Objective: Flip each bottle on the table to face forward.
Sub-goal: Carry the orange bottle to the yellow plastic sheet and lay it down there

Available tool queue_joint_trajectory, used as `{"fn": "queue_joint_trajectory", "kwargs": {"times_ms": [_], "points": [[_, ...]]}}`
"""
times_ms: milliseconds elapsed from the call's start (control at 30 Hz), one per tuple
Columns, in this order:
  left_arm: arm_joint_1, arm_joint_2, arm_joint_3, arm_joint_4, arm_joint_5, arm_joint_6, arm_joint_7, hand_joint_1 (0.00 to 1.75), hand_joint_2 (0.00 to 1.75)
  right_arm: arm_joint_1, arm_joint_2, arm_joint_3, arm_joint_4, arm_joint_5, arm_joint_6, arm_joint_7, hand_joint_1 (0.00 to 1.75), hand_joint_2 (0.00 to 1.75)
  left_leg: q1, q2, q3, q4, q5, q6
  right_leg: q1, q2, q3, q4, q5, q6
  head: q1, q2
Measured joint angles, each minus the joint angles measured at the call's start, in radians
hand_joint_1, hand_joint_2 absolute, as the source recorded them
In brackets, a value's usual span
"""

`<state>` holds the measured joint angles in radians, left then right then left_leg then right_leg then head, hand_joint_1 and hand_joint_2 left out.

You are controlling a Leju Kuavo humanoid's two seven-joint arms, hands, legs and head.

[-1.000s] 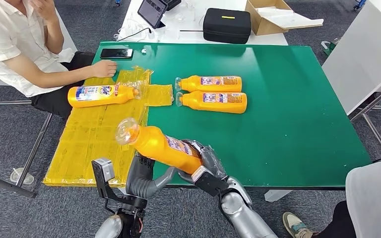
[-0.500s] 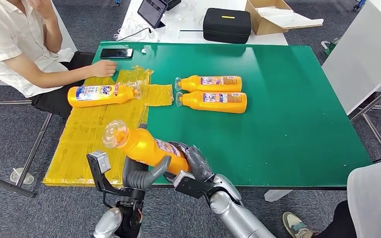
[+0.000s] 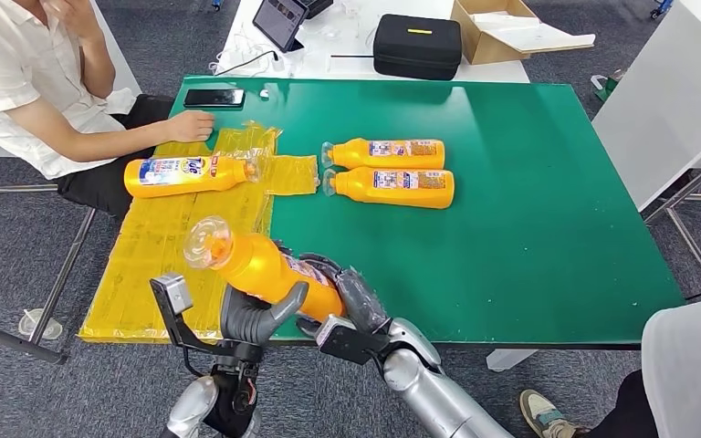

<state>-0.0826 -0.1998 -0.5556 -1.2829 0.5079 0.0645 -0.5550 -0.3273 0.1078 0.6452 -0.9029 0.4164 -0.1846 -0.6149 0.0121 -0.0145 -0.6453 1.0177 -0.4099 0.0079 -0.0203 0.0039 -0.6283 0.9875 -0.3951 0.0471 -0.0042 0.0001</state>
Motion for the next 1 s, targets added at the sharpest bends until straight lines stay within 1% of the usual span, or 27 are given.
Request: {"fn": "queue_joint_trajectory", "kwargs": {"times_ms": [33, 200, 600, 733, 800, 867, 933, 1000], "points": [[-0.001, 0.000, 0.003, 0.000, 0.003, -0.003, 0.000, 1.75, 1.75, 0.002, -0.001, 0.003, 0.000, -0.001, 0.004, -0.001, 0.00, 1.75, 0.000, 0.000, 0.000, 0.000, 0.000, 0.000, 0.000, 0.000, 0.000, 0.000, 0.000, 0.000, 0.000, 0.000], [-0.002, 0.000, 0.012, -0.010, 0.005, -0.030, 0.004, 1.75, 1.75, 0.021, -0.002, 0.010, 0.000, -0.033, 0.043, -0.015, 0.00, 1.75, 0.000, 0.000, 0.000, 0.000, 0.000, 0.000, 0.000, 0.000, 0.000, 0.000, 0.000, 0.000, 0.000, 0.000], [0.012, 0.003, 0.023, -0.042, -0.010, -0.035, 0.013, 1.75, 1.75, 0.044, -0.003, 0.006, 0.000, -0.047, 0.046, -0.024, 0.00, 1.75, 0.000, 0.000, 0.000, 0.000, 0.000, 0.000, 0.000, 0.000, 0.000, 0.000, 0.000, 0.000, 0.000, 0.000], [0.012, 0.003, 0.023, -0.042, -0.021, -0.024, 0.009, 1.75, 1.75, 0.045, -0.003, 0.005, 0.000, -0.048, 0.043, -0.026, 0.00, 0.00, 0.000, 0.000, 0.000, 0.000, 0.000, 0.000, 0.000, 0.000, 0.000, 0.000, 0.000, 0.000, 0.000, 0.000], [0.011, 0.003, 0.023, -0.043, -0.052, 0.005, -0.004, 1.75, 1.75, 0.048, -0.004, 0.004, 0.000, -0.050, 0.033, -0.030, 0.00, 0.00, 0.000, 0.000, 0.000, 0.000, 0.000, 0.000, 0.000, 0.000, 0.000, 0.000, 0.000, 0.000, 0.000, 0.000], [0.008, 0.004, 0.024, -0.044, -0.129, 0.078, -0.026, 1.75, 1.75, 0.057, -0.006, -0.003, 0.000, -0.049, 0.000, -0.039, 0.00, 0.00, 0.000, 0.000, 0.000, 0.000, 0.000, 0.000, 0.000, 0.000, 0.000, 0.000, 0.000, 0.000, 0.000, 0.000], [0.006, 0.006, 0.032, -0.047, -0.245, 0.187, -0.052, 1.75, 1.75, 0.079, -0.010, -0.022, -0.006, -0.042, -0.073, -0.053, 0.00, 0.00, 0.000, 0.000, 0.000, 0.000, 0.000, 0.000, 0.000, 0.000, 0.000, 0.000, 0.000, 0.000, 0.000, 0.000], [0.007, 0.012, 0.050, -0.053, -0.364, 0.296, -0.072, 1.75, 1.75, 0.109, -0.014, -0.062, -0.023, -0.026, -0.188, -0.067, 0.00, 0.00, 0.000, -0.001, -0.001, 0.000, 0.000, 0.000, 0.000, 0.000, 0.000, 0.000, 0.000, 0.000, 0.000, 0.000]]}}
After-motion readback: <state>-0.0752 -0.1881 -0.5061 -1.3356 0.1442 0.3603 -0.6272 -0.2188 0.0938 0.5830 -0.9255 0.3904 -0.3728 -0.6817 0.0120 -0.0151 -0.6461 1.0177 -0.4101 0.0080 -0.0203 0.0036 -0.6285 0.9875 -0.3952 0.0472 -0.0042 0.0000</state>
